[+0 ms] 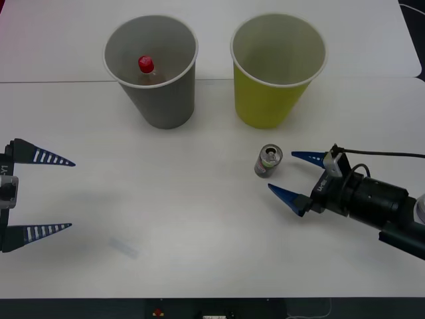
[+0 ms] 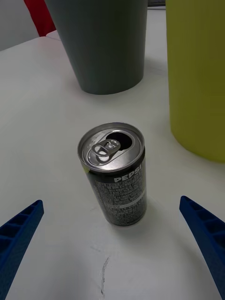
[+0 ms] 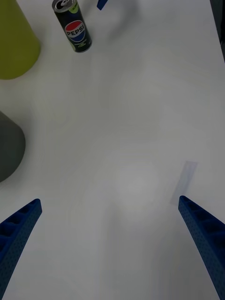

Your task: Put the can into the green bin and the plastic bottle into the gray bin

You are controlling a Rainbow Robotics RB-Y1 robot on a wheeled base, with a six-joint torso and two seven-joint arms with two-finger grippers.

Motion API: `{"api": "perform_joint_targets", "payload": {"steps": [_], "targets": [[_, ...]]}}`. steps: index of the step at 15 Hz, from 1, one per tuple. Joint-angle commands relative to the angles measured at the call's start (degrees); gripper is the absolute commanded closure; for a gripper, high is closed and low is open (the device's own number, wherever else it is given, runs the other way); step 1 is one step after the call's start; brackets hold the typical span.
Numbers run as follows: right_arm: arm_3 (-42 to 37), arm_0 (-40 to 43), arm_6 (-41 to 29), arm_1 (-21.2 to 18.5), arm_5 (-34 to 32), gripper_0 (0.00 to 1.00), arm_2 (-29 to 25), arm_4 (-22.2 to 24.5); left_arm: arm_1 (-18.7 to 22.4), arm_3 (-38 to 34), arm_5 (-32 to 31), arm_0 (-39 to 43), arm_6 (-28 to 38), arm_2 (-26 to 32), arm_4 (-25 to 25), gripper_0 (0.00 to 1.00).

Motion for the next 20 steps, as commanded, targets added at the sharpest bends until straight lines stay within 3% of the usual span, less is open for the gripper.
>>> {"api": "perform_joint_targets", "payload": {"steps": [1,7,10,11,12,13,20], "targets": [[4.8,-3.7,1.5,3.2,0.0,0.00,0.5,0.6,0.0,0.0,0.0,0.0,0.0,0.0,0.0,0.00],[11.4,-9.1,2.9,7.6,0.5,0.00,1.2,3.0,0.0,0.0,0.0,0.0,0.0,0.0,0.0,0.00],[11.8,-9.8,3.5,7.8,0.7,0.00,1.8,3.0,0.0,0.0,0.0,0.0,0.0,0.0,0.0,0.00],[11.8,-9.9,3.5,7.8,0.8,0.16,1.9,3.1,0.0,0.0,0.0,0.0,0.0,0.0,0.0,0.00],[11.8,-9.9,3.5,7.7,0.8,0.69,1.9,3.0,0.0,0.0,0.0,0.0,0.0,0.0,0.0,0.00],[11.8,-9.9,3.5,7.8,0.8,0.97,2.0,3.0,0.0,0.0,0.0,0.0,0.0,0.0,0.0,0.00],[11.8,-9.9,3.7,7.8,0.7,1.00,2.1,3.1,0.0,0.0,0.0,0.0,0.0,0.0,0.0,0.00]]}}
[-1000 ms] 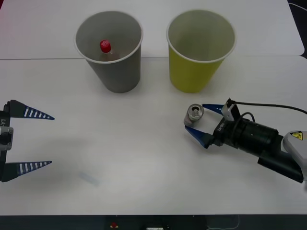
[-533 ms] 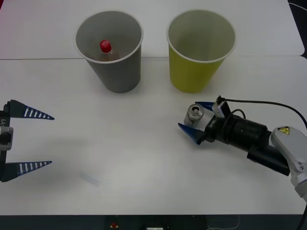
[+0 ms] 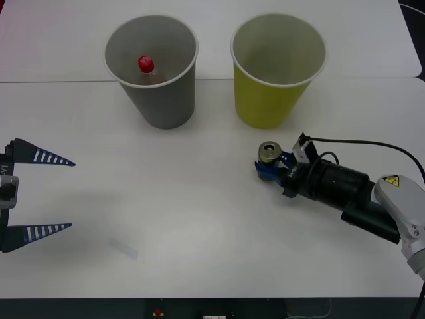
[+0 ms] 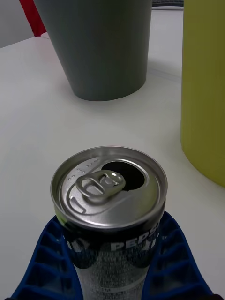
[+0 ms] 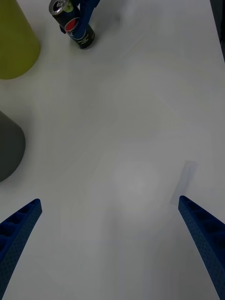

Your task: Put the can into the green bin and the plastic bottle into the gray bin

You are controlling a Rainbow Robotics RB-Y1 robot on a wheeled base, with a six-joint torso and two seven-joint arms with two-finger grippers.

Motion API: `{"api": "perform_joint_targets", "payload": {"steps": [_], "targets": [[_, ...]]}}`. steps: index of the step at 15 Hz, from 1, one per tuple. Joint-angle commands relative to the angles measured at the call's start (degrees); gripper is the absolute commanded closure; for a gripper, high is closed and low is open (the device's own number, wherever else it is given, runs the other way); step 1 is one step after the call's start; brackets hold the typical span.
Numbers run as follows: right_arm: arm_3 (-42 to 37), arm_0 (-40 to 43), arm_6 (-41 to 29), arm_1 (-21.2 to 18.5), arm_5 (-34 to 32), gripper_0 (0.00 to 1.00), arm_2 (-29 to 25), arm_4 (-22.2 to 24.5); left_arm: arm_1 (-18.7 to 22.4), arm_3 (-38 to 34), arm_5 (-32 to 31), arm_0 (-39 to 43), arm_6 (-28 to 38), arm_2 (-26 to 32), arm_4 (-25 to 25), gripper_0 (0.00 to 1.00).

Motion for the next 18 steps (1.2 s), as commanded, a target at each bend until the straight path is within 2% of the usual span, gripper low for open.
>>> {"api": "perform_joint_targets", "payload": {"steps": [1,7,18], "targets": [[0.0,0.0,0.1,0.0,-0.3,1.00,0.0,0.0,0.0,0.0,0.0,0.0,0.0,0.0,0.0,0.00],[-3.0,0.2,-2.2,-3.2,-1.2,1.00,1.4,0.0,0.0,0.0,0.0,0.0,0.0,0.0,0.0,0.00],[-21.9,3.5,-29.9,-18.3,-1.4,1.00,4.5,0.2,0.0,0.0,0.0,0.0,0.0,0.0,0.0,0.00]]}}
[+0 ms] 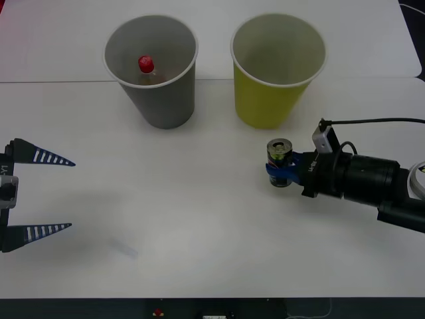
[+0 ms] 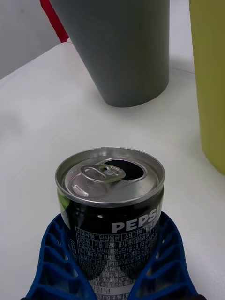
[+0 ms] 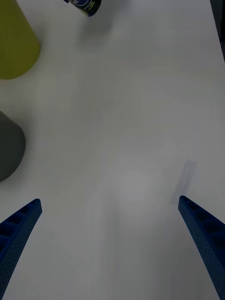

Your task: Put the can into the green bin and the plastic bottle into the gray bin

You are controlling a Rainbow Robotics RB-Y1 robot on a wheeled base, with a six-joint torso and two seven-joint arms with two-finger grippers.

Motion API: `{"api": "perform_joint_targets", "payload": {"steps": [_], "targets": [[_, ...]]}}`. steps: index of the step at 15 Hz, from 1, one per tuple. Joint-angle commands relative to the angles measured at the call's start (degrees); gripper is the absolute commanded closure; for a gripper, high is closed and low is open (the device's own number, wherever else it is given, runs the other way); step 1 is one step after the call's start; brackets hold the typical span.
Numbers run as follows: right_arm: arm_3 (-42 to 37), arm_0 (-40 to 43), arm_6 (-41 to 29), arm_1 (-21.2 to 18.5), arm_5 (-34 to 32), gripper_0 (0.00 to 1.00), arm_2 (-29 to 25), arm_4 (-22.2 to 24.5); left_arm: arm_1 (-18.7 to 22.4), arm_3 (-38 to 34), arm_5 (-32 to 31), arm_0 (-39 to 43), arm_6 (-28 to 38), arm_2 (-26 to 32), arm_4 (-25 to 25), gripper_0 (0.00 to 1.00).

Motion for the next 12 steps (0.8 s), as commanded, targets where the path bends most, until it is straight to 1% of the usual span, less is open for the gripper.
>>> {"api": "perform_joint_targets", "payload": {"steps": [1,2,3,4,5,8,10,12], "targets": [[-5.5,0.7,-7.5,-3.9,0.0,1.00,-0.1,0.5,0.0,0.0,0.0,0.0,0.0,0.0,0.0,0.00],[-7.7,1.4,-10.0,-5.0,0.0,1.00,-1.0,2.0,0.0,0.0,0.0,0.0,0.0,0.0,0.0,0.00],[-9.8,2.1,-12.6,-5.7,-0.2,1.00,-2.4,4.6,0.0,0.0,0.0,0.0,0.0,0.0,0.0,0.00],[-12.0,3.1,-16.1,-5.9,-2.0,1.00,-4.8,7.5,0.0,0.0,0.0,0.0,0.0,0.0,0.0,0.00],[-13.3,3.8,-18.8,-5.8,-4.2,1.00,-6.9,9.4,0.0,0.0,0.0,0.0,0.0,0.0,0.0,0.00],[-18.6,5.0,-29.5,-4.4,-14.6,1.00,-15.9,17.2,0.0,0.0,0.0,0.0,0.0,0.0,0.0,0.00],[-22.0,4.9,-36.5,-3.6,-19.3,1.00,-20.1,20.1,0.0,0.0,0.0,0.0,0.0,0.0,0.0,0.00],[-25.9,4.6,-43.5,-3.4,-22.0,1.00,-23.0,21.7,0.0,0.0,0.0,0.0,0.0,0.0,0.0,0.00]]}}
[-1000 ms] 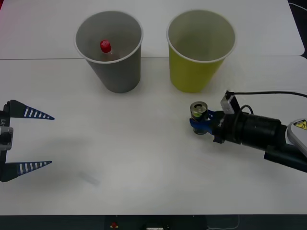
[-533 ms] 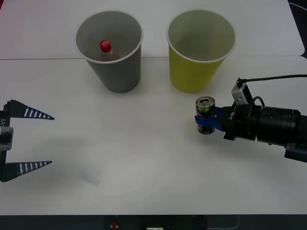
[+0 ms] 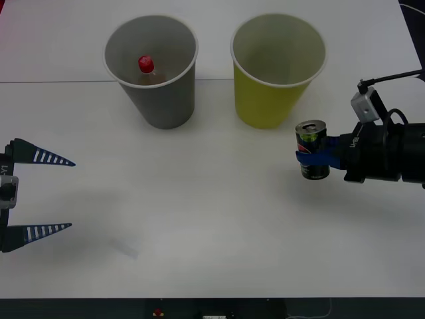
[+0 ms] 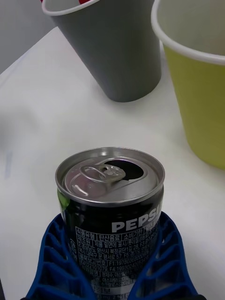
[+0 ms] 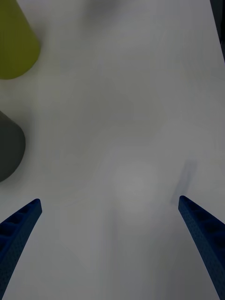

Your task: Put the can into the green bin and the plastic bottle into the gray bin

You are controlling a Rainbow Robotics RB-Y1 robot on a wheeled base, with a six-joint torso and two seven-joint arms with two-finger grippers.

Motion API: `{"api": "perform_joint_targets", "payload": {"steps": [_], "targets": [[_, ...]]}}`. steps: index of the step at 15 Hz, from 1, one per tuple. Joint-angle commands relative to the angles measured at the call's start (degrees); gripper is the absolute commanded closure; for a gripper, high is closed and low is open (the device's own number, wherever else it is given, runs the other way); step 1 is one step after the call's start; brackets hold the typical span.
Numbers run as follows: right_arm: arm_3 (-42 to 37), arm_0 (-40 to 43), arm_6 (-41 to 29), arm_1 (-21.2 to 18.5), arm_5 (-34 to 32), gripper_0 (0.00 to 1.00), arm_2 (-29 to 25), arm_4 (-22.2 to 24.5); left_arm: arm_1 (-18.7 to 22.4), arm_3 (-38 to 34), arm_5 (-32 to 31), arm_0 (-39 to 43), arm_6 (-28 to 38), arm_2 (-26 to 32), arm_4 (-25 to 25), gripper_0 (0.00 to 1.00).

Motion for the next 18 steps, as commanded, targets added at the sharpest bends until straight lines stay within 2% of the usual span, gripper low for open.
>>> {"api": "perform_joint_targets", "payload": {"steps": [1,3,5,9,11,14,18], "targets": [[-4.9,-0.6,-9.8,0.2,-3.5,1.00,-3.6,1.5,0.0,0.0,0.0,0.0,0.0,0.0,0.0,0.00],[-6.7,-3.0,-15.3,0.2,-5.7,1.00,-5.5,1.6,0.0,0.0,0.0,0.0,0.0,0.0,0.0,0.00],[-6.8,-6.8,-17.8,0.1,-8.2,1.00,-6.7,2.5,0.0,0.0,0.0,0.0,0.0,0.0,0.0,0.00],[-3.2,-16.4,-17.8,-1.5,-13.4,1.00,-6.5,5.0,0.0,0.0,0.0,0.0,0.0,0.0,0.0,0.00],[0.7,-22.5,-17.8,-3.7,-13.7,1.00,-3.3,5.1,0.0,0.0,0.0,0.0,0.0,0.0,0.0,0.00],[7.5,-30.7,-17.8,-4.2,-13.7,1.00,1.8,6.8,0.0,0.0,0.0,0.0,0.0,0.0,0.0,0.00],[15.6,-41.6,-17.8,-3.6,-13.7,1.00,9.7,13.9,0.0,0.0,0.0,0.0,0.0,0.0,0.0,0.00]]}}
